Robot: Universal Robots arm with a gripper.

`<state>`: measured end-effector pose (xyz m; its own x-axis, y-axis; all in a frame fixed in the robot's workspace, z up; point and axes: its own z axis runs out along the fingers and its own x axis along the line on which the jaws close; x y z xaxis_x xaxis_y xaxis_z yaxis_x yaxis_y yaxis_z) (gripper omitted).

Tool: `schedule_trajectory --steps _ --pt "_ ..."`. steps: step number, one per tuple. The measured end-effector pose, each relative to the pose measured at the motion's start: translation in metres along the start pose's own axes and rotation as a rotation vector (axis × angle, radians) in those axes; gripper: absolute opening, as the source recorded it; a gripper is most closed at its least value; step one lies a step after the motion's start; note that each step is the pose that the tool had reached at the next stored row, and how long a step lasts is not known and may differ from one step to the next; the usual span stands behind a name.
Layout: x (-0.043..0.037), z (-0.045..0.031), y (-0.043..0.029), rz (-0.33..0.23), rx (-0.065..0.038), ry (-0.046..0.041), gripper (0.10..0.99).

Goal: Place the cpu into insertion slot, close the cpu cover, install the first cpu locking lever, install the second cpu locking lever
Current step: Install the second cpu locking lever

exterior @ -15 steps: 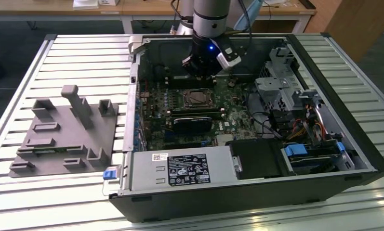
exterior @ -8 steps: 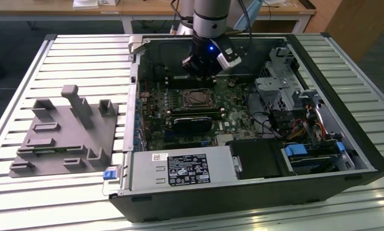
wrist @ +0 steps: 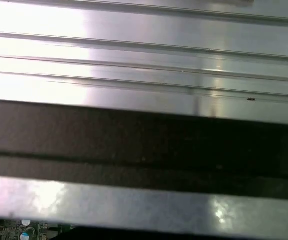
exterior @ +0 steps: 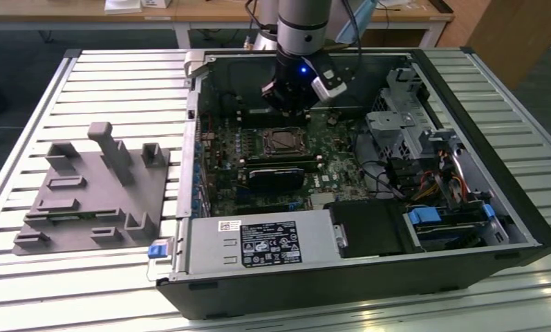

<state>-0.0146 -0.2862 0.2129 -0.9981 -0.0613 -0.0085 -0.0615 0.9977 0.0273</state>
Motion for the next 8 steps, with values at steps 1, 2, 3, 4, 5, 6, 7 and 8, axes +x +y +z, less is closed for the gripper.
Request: schedule_trajectory --steps 1,2,3,4,5,6,7,8 --pt "0.0 0.0 -0.0002 0.0 0.0 0.0 0.106" --pt "0.0 0.0 -0.0005 0.0 0.0 0.0 0.106" --pt "0.0 0.0 -0.0009 0.0 0.0 0.0 0.106" --pt "0.0001 0.0 -0.0014 0.0 0.0 0.0 0.106" --pt "0.0001 0.0 -0.0019 0.0 0.0 0.0 0.106" --pt "0.0001 0.0 -0.0023 0.0 0.0 0.0 0.106" --pt "0.0002 -0.0001 -0.0027 0.0 0.0 0.0 0.106" --pt "0.0002 -0.0001 -0.0031 0.0 0.0 0.0 0.106"
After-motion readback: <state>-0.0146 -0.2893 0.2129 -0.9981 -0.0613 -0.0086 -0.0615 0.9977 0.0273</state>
